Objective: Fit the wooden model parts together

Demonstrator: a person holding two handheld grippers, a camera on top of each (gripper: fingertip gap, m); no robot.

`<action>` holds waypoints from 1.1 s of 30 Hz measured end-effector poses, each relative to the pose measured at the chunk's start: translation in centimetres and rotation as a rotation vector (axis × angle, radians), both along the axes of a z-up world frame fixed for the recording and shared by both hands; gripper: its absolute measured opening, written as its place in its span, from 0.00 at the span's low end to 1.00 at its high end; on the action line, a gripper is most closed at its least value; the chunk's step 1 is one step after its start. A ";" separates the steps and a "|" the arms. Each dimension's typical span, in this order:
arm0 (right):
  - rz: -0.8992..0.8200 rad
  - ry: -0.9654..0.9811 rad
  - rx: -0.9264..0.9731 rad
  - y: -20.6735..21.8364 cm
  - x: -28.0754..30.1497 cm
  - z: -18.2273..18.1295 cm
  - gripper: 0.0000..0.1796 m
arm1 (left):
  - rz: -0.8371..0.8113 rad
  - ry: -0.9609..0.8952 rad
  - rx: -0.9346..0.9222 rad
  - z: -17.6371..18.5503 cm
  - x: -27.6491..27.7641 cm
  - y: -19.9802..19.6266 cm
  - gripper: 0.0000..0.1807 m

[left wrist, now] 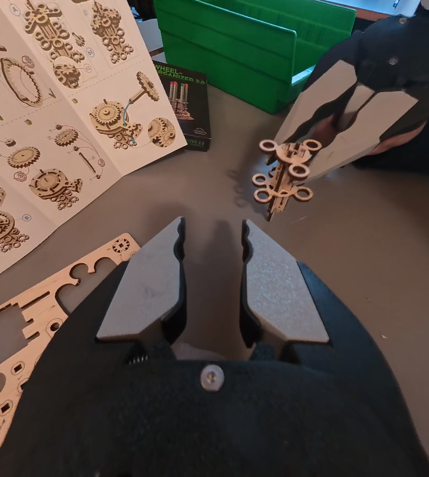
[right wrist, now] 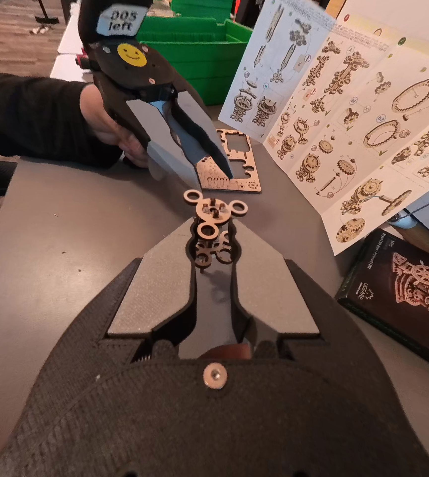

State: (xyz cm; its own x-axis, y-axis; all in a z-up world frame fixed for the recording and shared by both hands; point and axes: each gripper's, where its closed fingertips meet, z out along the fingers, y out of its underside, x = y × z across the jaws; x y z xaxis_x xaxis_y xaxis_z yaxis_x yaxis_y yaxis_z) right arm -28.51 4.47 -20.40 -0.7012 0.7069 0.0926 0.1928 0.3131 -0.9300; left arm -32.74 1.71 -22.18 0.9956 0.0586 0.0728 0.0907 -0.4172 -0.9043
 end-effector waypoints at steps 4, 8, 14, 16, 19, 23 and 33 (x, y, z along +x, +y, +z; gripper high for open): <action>0.003 -0.017 0.007 -0.1 0.1 -0.1 0.10 | 0.031 0.015 -0.006 0.0 -0.4 -0.1 0.24; -0.001 -0.093 0.003 0.3 0.3 -0.6 0.09 | 0.127 0.092 -0.046 0.8 -1.3 -1.7 0.28; -0.069 -0.166 0.002 1.3 -0.9 -1.5 0.08 | 0.317 0.260 0.007 9.5 -4.7 -13.2 0.28; -0.097 -0.168 0.014 1.6 -1.4 -1.6 0.09 | 0.421 0.272 -0.108 10.3 -8.4 -19.6 0.25; -0.107 -0.171 0.026 1.6 -1.7 -1.6 0.12 | 0.674 0.256 -0.337 9.2 -15.8 -29.6 0.26; -0.114 -0.208 -0.002 1.4 -2.2 -1.8 0.13 | 0.786 0.173 -0.511 5.3 -20.9 -36.0 0.28; -0.122 -0.263 0.097 0.9 -3.7 -4.3 0.15 | 0.559 0.211 -0.807 -3.2 -20.8 -32.7 0.27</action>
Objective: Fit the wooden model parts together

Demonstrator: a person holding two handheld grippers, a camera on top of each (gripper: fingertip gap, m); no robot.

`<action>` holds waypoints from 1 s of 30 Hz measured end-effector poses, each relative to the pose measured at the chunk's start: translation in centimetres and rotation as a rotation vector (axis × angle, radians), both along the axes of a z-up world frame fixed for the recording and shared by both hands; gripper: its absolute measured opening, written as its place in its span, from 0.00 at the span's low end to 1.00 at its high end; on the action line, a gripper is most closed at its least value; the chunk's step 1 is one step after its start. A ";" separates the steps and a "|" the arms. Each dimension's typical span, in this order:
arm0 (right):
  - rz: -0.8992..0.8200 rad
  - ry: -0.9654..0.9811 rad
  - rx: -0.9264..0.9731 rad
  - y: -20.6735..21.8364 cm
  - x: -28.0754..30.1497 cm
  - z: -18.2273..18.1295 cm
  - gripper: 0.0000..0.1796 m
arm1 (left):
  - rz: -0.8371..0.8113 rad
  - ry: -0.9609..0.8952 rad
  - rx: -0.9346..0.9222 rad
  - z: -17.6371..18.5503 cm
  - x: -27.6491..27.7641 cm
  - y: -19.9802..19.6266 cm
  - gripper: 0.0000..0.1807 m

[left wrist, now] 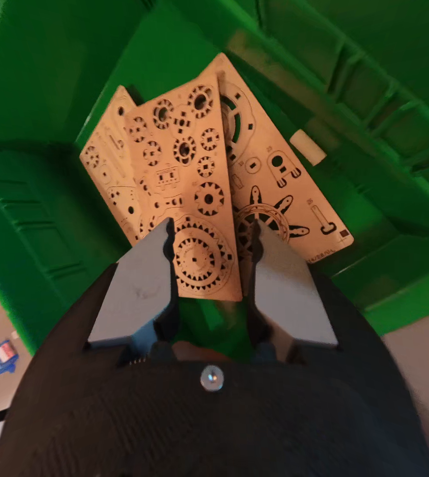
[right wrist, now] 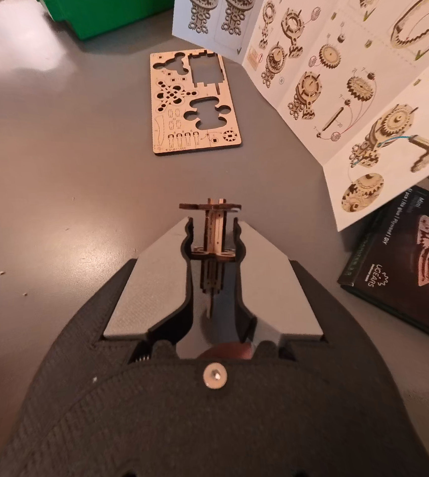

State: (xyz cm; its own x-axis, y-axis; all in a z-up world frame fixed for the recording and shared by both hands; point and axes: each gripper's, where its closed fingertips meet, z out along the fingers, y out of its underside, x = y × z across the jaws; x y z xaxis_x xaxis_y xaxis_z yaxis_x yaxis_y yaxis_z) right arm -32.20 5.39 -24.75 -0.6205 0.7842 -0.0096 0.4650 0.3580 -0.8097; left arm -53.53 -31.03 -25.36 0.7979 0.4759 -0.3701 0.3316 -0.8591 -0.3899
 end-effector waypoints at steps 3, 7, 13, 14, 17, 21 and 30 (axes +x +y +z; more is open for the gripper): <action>0.001 0.005 -0.007 0.1 0.0 0.3 0.15 | -0.007 0.021 -0.032 0.0 -0.4 0.5 0.21; 0.010 0.025 -0.044 0.1 0.4 1.2 0.15 | -0.043 0.070 -0.107 -0.5 -0.2 0.8 0.07; 0.000 0.078 -0.054 1.0 1.5 2.7 0.16 | -0.033 0.293 -0.230 2.3 -1.1 0.4 0.02; -0.005 0.091 -0.055 1.3 1.7 3.0 0.16 | -0.023 0.354 -0.246 3.5 -1.3 0.0 0.01; -0.015 0.122 -0.083 1.7 2.3 4.3 0.15 | -0.009 0.517 -0.225 6.6 -1.2 -0.5 0.01; 0.014 0.150 -0.171 0.9 3.1 6.3 0.17 | -0.071 0.947 -0.309 12.2 1.0 -0.6 0.00; 0.247 0.106 -0.446 -7.4 5.3 10.3 0.22 | -0.465 1.592 -0.364 17.6 14.1 7.3 0.00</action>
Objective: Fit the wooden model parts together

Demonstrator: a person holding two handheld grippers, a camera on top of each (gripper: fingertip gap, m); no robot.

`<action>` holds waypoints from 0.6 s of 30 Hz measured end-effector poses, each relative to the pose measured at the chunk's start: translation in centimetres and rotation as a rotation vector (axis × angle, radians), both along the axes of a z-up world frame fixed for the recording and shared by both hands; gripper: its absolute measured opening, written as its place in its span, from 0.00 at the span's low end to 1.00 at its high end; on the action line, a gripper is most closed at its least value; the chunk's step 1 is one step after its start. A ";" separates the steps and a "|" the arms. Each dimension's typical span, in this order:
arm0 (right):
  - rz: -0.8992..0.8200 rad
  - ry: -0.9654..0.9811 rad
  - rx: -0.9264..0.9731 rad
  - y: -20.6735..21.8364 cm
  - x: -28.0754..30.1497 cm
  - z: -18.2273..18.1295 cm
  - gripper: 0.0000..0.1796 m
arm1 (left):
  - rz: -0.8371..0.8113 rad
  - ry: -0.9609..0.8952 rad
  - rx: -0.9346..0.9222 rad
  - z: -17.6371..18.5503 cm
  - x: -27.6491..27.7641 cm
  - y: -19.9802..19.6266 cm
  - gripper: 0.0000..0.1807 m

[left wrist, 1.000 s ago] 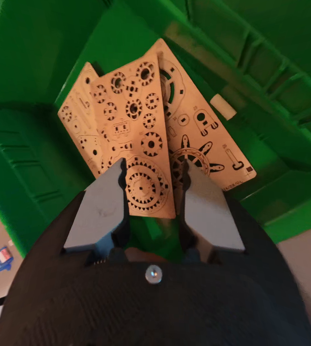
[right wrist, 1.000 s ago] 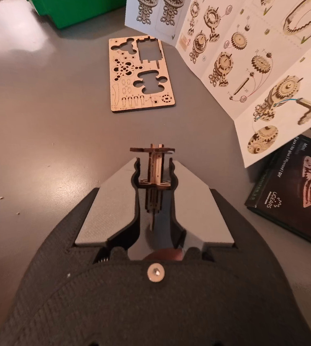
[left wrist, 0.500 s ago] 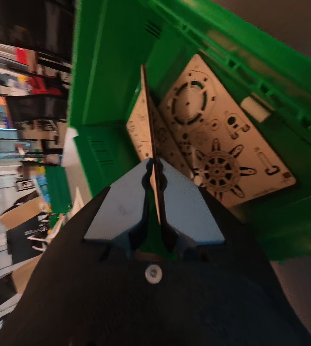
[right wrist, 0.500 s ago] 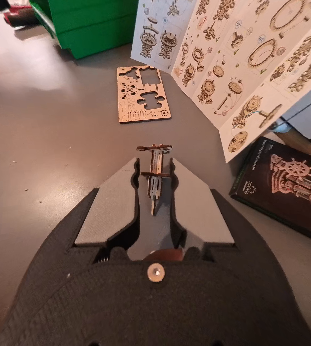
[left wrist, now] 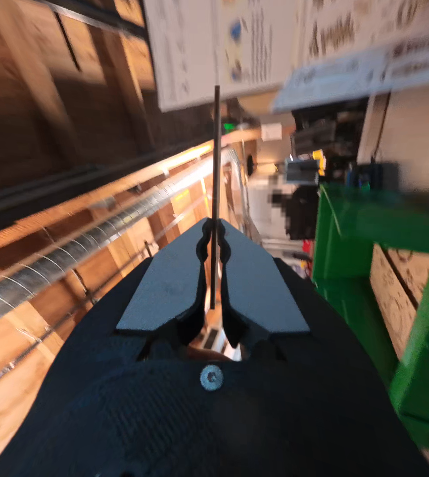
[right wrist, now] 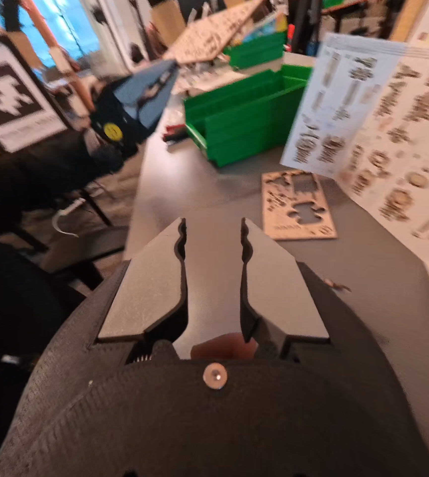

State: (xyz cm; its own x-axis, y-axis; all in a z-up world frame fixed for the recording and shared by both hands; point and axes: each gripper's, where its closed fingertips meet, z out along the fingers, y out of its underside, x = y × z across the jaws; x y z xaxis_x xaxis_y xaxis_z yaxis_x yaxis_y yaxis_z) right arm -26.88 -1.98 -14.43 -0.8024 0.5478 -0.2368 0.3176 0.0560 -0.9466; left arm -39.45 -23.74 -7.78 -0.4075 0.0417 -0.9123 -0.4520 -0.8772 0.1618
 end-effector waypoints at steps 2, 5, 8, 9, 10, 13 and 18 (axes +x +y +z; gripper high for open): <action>0.055 0.001 -0.093 -1.8 0.5 2.1 0.26 | -0.125 0.063 -0.039 0.7 3.8 3.4 0.00; 0.094 0.009 -0.221 -2.8 0.9 5.1 0.31 | -0.304 0.136 -0.098 0.6 9.0 8.0 0.00; 0.132 -0.009 -0.277 -2.6 1.6 6.0 0.28 | -0.425 0.172 -0.120 0.3 12.6 10.9 0.00; 0.146 -0.006 -0.284 -2.4 1.9 6.0 0.20 | -0.452 0.178 -0.121 0.2 13.3 11.6 0.00; 0.158 0.002 -0.303 -2.0 2.2 6.1 0.13 | -0.471 0.184 -0.124 0.0 13.9 12.1 0.00; 0.194 0.006 -0.379 -0.9 2.9 6.5 0.04 | -0.515 0.171 -0.139 -1.0 14.8 13.4 0.00; 0.192 -0.017 -0.357 0.5 2.6 5.7 0.00 | -0.605 -0.124 -0.044 -2.8 14.5 14.8 0.01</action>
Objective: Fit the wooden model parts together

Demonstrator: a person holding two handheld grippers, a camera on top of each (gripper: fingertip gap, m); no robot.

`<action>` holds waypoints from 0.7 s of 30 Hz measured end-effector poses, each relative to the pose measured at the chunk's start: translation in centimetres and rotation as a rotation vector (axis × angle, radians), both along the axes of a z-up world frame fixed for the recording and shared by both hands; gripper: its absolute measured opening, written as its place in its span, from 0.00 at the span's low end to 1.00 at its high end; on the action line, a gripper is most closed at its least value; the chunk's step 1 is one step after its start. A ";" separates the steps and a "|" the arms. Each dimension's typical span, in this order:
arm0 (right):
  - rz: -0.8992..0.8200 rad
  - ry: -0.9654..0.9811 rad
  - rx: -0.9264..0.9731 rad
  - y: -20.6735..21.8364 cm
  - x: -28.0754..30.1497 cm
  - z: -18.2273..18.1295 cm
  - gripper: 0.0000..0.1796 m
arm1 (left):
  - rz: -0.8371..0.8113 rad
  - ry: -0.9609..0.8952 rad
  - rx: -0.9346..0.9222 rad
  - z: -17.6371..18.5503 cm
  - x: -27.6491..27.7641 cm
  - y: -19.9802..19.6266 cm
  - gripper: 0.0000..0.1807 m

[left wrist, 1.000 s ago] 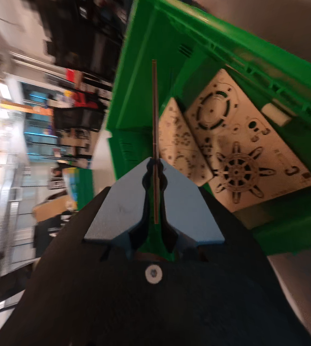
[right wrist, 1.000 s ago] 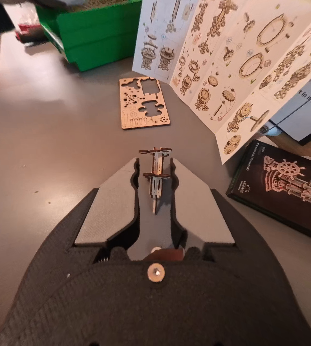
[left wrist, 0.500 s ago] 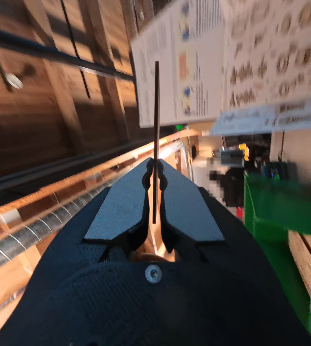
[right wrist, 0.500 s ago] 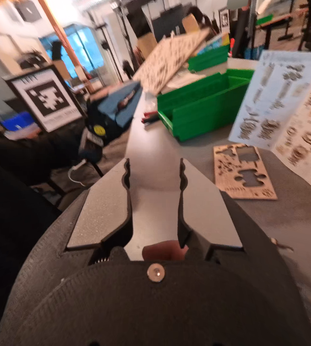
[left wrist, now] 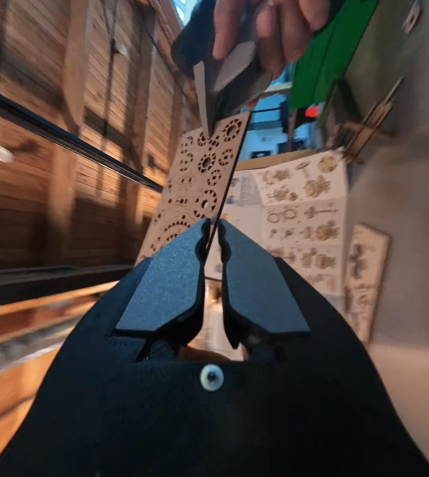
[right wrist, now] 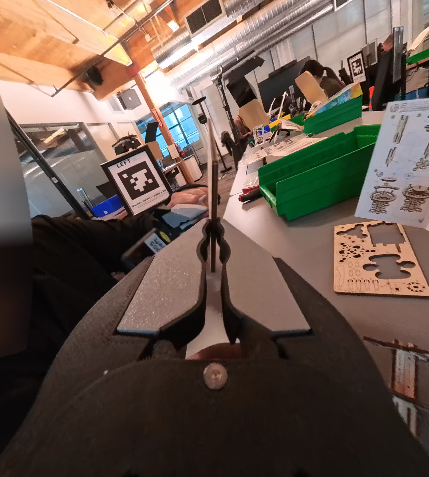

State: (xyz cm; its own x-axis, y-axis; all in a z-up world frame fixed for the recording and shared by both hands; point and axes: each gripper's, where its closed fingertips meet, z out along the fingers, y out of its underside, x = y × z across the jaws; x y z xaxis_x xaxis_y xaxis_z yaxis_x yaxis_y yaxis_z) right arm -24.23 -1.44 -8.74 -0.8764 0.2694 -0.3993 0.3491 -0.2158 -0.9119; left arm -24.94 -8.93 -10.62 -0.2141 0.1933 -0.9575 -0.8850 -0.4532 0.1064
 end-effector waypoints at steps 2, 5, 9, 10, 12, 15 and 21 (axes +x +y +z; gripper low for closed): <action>-0.051 -0.008 0.055 1.0 -0.8 -0.9 0.00 | -0.108 -0.256 -0.075 -1.3 1.7 0.6 0.00; -0.071 -0.040 0.109 1.9 -1.4 -2.3 0.00 | -0.263 -0.525 -0.117 -0.4 5.4 0.9 0.00; -0.013 -0.102 0.118 1.5 -1.1 -3.3 0.00 | -0.006 -0.880 -0.094 0.9 0.5 1.4 0.14; 0.002 -0.106 0.124 1.3 -0.9 -3.4 0.00 | 0.002 -0.993 -0.106 0.8 -0.2 1.7 0.16; 0.024 -0.113 0.130 0.9 -0.5 -3.6 0.00 | -0.014 -1.249 -0.156 -0.2 -0.6 2.8 0.20; 0.055 -0.126 0.104 0.5 -0.1 -3.4 0.00 | -0.049 -1.626 -0.322 -3.4 0.4 4.7 0.24; 0.008 -0.128 0.036 2.7 -0.5 -2.3 0.04 | -0.268 -1.896 -0.295 -4.4 0.6 7.7 0.01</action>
State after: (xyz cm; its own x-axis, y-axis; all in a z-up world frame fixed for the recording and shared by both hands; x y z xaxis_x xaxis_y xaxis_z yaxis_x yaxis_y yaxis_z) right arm -24.78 1.27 -10.99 -0.8209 0.2784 -0.4986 0.4652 -0.1805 -0.8666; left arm -24.31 -1.26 -15.06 0.9814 -0.1457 0.1246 0.0449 -0.4573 -0.8882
